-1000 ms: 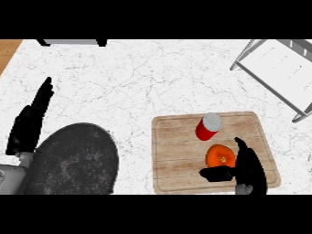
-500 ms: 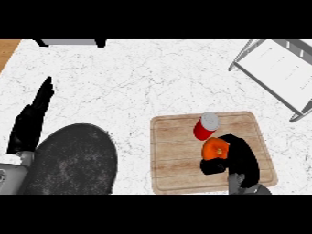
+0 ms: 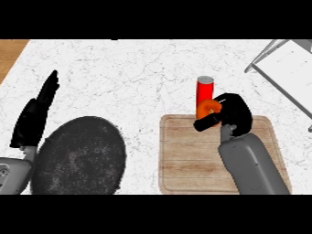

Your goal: Pick the squash from the cutting board and place it in the tiered basket

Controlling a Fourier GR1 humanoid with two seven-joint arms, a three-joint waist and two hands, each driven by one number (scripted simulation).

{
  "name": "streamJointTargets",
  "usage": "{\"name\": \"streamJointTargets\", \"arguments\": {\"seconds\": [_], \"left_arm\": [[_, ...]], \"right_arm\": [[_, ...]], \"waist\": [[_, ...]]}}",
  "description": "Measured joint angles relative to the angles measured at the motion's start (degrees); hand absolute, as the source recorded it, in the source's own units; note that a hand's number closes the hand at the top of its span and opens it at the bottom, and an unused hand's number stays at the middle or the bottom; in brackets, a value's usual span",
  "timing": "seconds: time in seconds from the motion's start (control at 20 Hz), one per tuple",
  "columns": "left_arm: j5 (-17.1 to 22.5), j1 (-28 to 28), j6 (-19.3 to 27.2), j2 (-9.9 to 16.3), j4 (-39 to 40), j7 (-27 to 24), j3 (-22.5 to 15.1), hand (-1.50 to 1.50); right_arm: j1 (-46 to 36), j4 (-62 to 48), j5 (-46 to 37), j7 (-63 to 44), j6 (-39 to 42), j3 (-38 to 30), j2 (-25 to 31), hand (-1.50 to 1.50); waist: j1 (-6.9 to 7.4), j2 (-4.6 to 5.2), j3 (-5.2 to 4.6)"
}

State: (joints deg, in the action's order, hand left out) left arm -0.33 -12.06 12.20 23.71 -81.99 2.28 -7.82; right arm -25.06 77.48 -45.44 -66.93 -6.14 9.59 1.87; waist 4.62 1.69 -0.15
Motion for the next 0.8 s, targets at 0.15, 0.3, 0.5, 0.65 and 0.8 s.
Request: {"name": "streamJointTargets", "arguments": {"seconds": [0.15, 0.3, 0.5, 0.65, 0.8], "left_arm": [[-0.12, -1.09, -0.47, -0.51, -0.22, 0.22, -0.77, 0.0], [-0.2, -1.93, -0.81, -0.78, 0.17, 0.25, -1.08, 0.0], [-0.34, -1.96, -1.04, -1.14, 0.3, 0.22, -1.5, 0.0], [-0.33, -2.55, -1.07, -1.12, 0.76, 0.69, -1.23, 0.0], [-0.6, -2.72, -0.94, -1.19, 0.78, 0.89, -1.26, 0.0]], "right_arm": [[-8.52, -7.24, -2.45, 1.36, -0.66, -4.04, 1.22, 1.5], [-15.93, -12.64, -5.91, 2.64, -2.88, -7.63, 2.66, 1.5], [-24.4, -17.74, -13.09, 3.59, -7.13, -10.55, 5.27, 1.5], [-29.91, -21.59, -19.38, 3.78, -9.64, -11.53, 7.11, 1.5], [-35.36, -25.64, -24.68, 3.8, -11.71, -13.04, 9.17, 1.5]], "waist": [[1.66, 0.58, 0.05], [2.35, 0.86, 0.06], [2.84, 0.7, -0.01], [2.6, 0.56, -0.04], [2.56, 0.5, -0.03]]}}
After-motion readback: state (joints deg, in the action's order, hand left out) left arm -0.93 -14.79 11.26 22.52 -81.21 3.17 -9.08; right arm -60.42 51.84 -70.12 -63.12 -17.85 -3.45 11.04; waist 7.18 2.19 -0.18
